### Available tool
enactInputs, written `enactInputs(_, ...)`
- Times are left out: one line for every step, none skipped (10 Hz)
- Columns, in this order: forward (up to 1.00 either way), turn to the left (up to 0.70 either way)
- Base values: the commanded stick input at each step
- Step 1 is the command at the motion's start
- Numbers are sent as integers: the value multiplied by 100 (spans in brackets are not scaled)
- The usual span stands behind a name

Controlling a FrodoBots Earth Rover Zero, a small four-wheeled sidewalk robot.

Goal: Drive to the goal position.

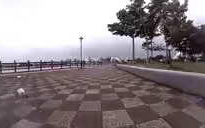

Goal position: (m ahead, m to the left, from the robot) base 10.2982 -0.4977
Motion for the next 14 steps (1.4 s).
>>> enactInputs(100,0)
enactInputs(100,0)
enactInputs(100,0)
enactInputs(100,0)
enactInputs(100,0)
enactInputs(100,0)
enactInputs(100,0)
enactInputs(100,0)
enactInputs(100,0)
enactInputs(100,0)
enactInputs(100,0)
enactInputs(100,0)
enactInputs(100,0)
enactInputs(100,0)
